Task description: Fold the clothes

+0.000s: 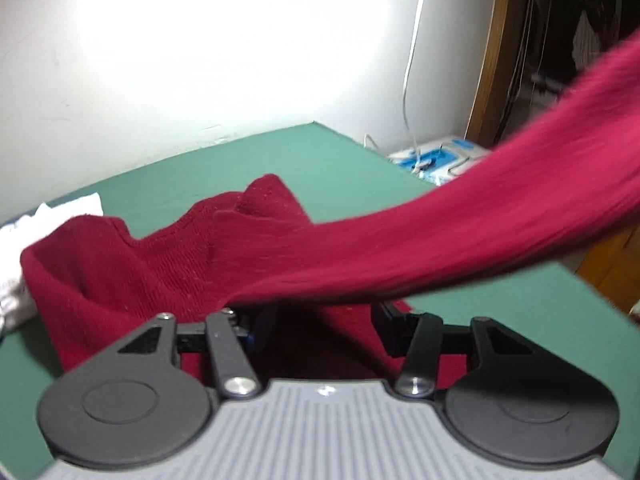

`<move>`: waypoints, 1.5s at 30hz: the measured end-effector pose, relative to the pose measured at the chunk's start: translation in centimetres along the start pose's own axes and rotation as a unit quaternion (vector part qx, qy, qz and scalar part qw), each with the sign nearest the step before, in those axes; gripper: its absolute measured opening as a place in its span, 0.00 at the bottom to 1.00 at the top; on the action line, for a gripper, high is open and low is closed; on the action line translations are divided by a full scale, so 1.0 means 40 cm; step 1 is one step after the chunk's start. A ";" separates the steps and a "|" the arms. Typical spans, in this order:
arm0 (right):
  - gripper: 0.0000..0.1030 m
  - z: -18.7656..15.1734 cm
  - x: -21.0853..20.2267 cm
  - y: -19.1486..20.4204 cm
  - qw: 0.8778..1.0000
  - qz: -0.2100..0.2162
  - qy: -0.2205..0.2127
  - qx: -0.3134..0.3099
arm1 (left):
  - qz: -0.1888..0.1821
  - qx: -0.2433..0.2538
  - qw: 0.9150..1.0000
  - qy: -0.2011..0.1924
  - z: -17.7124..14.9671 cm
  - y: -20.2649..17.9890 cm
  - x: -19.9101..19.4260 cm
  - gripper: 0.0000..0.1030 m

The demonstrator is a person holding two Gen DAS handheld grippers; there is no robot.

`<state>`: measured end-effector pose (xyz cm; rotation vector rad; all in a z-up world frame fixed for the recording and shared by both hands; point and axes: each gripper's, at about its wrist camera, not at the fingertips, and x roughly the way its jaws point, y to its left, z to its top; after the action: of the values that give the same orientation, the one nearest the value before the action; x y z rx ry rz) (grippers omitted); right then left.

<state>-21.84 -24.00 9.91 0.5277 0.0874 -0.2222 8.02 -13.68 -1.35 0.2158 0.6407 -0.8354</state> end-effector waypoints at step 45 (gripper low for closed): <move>0.05 -0.357 -0.049 0.027 0.900 -0.034 0.266 -0.343 | 0.049 0.010 0.998 0.040 -0.026 0.090 0.042 0.82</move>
<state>-23.84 -15.46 -1.59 -0.1367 0.6941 -0.0959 11.09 -11.91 -3.43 0.2983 0.6921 -0.7426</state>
